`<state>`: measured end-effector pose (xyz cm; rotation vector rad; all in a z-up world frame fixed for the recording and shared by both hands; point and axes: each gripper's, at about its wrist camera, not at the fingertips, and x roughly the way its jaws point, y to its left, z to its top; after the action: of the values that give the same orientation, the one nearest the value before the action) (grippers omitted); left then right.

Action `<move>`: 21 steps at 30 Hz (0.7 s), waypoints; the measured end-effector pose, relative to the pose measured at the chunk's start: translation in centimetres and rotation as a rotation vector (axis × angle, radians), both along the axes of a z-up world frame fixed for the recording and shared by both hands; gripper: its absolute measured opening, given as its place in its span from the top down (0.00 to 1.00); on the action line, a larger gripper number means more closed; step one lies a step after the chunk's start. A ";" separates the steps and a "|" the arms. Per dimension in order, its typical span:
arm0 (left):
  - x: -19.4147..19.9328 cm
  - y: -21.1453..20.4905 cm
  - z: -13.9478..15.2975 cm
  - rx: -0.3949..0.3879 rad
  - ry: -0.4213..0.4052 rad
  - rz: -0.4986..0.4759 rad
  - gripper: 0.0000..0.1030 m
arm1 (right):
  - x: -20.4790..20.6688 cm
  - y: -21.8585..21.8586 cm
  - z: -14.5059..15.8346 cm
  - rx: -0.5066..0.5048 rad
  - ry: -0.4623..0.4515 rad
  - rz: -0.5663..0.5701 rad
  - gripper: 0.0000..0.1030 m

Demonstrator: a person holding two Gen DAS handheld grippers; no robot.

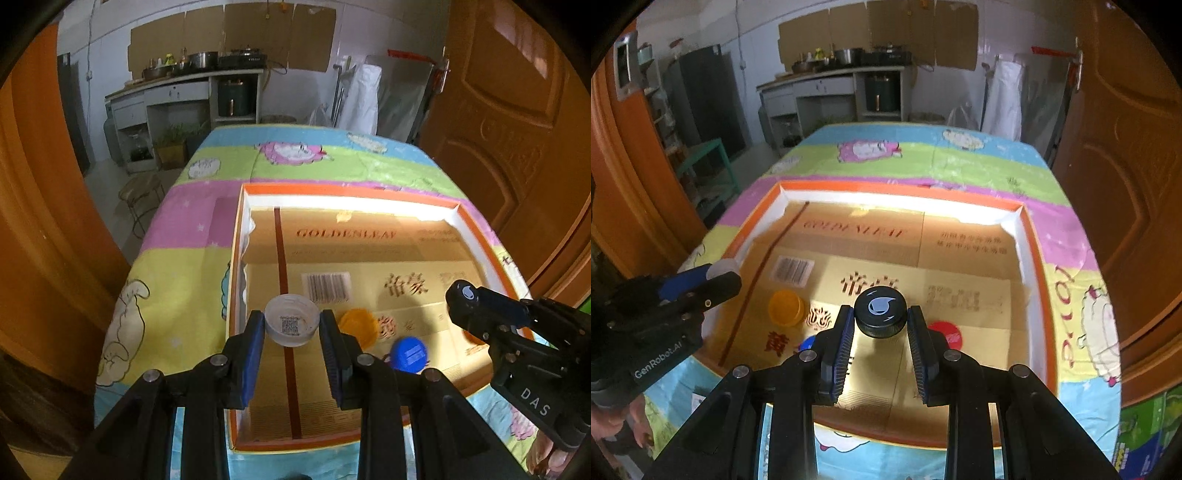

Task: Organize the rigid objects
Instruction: 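Carry the white cap with the left gripper while the right gripper carries the black cap into the box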

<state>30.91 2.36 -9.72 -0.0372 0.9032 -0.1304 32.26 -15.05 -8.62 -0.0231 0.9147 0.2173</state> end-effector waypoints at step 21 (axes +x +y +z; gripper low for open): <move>0.1 -1.2 -2.3 0.036 0.022 -0.038 0.70 | 0.7 0.4 -3.4 -0.006 0.070 -0.024 0.71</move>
<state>31.04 1.18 -11.98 0.0120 0.9282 -0.1490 32.94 -14.62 -12.01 -0.0105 0.9852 0.1937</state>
